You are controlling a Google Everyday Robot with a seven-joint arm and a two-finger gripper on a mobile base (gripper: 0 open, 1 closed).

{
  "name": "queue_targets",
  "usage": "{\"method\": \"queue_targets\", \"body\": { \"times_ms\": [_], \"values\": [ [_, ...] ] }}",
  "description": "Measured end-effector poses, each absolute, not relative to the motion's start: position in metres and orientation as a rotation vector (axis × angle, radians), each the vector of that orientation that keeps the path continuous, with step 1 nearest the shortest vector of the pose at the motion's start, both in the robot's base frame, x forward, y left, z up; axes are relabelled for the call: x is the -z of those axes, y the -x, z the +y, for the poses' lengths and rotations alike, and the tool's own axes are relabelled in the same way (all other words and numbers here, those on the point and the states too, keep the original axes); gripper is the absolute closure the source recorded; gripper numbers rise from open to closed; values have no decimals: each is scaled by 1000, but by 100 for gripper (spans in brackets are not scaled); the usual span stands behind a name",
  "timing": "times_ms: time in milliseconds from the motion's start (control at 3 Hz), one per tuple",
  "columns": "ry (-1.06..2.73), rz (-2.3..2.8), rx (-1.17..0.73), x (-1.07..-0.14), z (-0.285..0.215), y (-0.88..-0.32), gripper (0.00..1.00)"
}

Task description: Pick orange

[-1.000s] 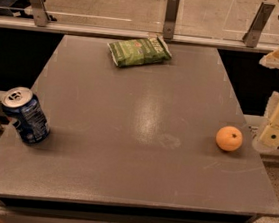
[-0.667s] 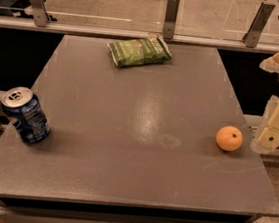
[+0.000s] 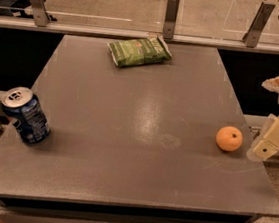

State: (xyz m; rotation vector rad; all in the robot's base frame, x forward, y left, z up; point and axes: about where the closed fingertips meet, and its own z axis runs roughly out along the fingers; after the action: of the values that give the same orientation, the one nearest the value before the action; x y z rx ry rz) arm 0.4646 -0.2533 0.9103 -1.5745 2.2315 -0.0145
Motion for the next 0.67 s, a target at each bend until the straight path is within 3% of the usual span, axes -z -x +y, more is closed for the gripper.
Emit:
{"method": "queue_targets", "body": {
  "times_ms": [667],
  "values": [
    [1493, 2217, -113, -867, -255, -479, 0]
  ]
}}
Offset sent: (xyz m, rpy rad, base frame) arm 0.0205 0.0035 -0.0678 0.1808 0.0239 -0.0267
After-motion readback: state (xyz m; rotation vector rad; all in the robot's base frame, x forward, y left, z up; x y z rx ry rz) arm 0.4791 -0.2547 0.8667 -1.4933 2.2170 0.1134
